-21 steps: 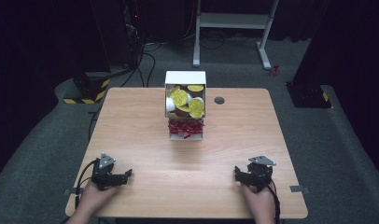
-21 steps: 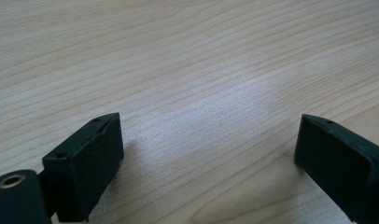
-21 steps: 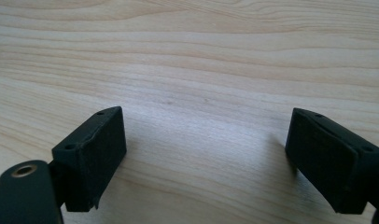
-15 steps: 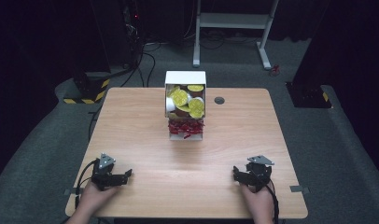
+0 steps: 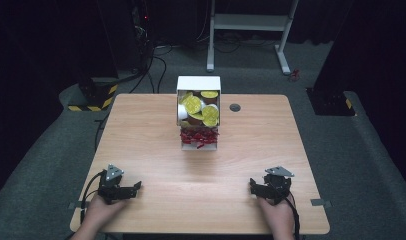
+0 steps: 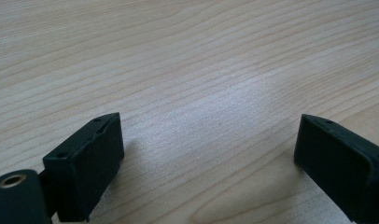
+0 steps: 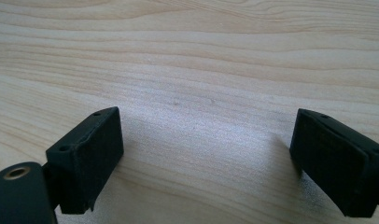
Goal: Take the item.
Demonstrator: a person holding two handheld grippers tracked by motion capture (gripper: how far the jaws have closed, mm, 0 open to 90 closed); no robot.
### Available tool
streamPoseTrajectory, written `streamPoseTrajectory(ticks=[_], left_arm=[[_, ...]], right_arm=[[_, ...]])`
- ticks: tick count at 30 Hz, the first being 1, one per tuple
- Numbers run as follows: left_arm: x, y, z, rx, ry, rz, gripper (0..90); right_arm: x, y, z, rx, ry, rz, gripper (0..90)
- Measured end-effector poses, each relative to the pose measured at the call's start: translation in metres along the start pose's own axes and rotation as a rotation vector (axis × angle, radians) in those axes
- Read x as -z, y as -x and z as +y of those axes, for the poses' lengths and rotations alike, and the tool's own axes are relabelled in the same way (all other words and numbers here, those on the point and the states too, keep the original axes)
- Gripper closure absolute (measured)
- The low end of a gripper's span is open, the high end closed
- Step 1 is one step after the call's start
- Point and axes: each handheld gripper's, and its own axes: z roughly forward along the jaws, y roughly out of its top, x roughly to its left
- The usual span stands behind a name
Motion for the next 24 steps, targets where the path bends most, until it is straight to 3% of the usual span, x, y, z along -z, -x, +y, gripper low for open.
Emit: streamPoseTrajectory(ticks=[11, 19, 22, 24], left_arm=[[0.000, 0.000, 0.000, 0.000, 0.000, 0.002, 8.6], [0.000, 0.000, 0.000, 0.000, -0.002, 0.007, 8.6], [0.000, 0.000, 0.000, 0.000, -0.002, 0.007, 8.6], [0.000, 0.001, 0.000, 0.003, -0.001, 0.006, 8.6]], right_arm=[[0.000, 0.002, 0.002, 0.011, -0.005, 0.006, 12.3], [0.007, 0.000, 0.008, 0.022, 0.030, 0.039, 15.8], [0.010, -0.001, 0.010, 0.006, 0.054, 0.062, 19.3], [0.011, -0.003, 0.011, 0.028, 0.068, 0.067, 22.2]])
